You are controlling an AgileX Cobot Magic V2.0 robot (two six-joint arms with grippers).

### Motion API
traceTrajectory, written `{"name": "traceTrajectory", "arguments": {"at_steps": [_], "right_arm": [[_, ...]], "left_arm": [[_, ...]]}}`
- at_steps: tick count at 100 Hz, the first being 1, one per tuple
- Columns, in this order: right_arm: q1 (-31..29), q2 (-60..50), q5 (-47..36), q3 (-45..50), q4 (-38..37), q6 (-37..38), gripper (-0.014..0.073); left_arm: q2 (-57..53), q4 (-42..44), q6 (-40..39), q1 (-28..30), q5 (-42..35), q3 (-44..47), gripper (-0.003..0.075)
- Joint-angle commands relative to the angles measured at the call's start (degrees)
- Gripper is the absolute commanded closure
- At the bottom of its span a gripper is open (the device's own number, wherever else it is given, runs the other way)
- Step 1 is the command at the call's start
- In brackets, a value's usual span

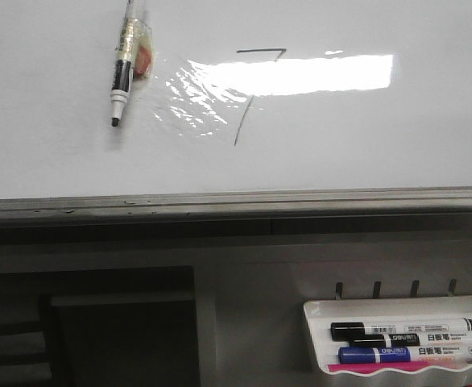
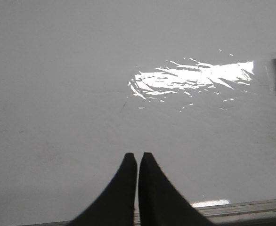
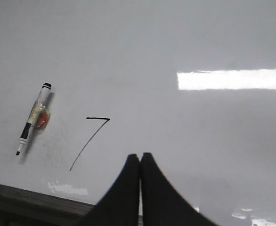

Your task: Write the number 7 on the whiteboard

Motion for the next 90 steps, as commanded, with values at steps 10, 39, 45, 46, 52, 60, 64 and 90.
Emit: {"name": "traceTrajectory", "arguments": {"at_steps": [10,39,45,46,52,60,64,90], "right_arm": [[0.03,0.61,-2.50,-1.54,1.11,-0.44,0.0665],[0.03,0.61,-2.50,-1.54,1.11,-0.44,0.0665],[0.03,0.61,-2.50,-1.54,1.11,-0.44,0.0665],[0.03,0.61,-2.50,-1.54,1.11,-0.44,0.0665],[0.03,0.61,-2.50,-1.54,1.11,-0.44,0.0665],[0.03,0.61,-2.50,-1.54,1.11,-0.44,0.0665],[0.03,0.61,-2.50,-1.54,1.11,-0.44,0.0665],[0.03,0.61,-2.50,-1.54,1.11,-0.44,0.0665]], "left_arm": [[-1.74,0.00,-1.00,2.68,-1.83,2.19,0.0741],[-1.74,-1.05,-1.00,3.04,-0.13,2.16,0.0741],[-1.74,-1.05,-1.00,3.04,-0.26,2.16,0.0741],[-1.74,-1.05,-1.00,3.04,-0.26,2.16,0.0741],[-1.74,-1.05,-1.00,3.04,-0.26,2.16,0.0741],[-1.74,-1.05,-1.00,3.04,-0.26,2.16,0.0741],[-1.74,-1.05,-1.00,3.04,-0.26,2.16,0.0741],[-1.74,-1.05,-1.00,3.04,-0.26,2.16,0.0741]]}}
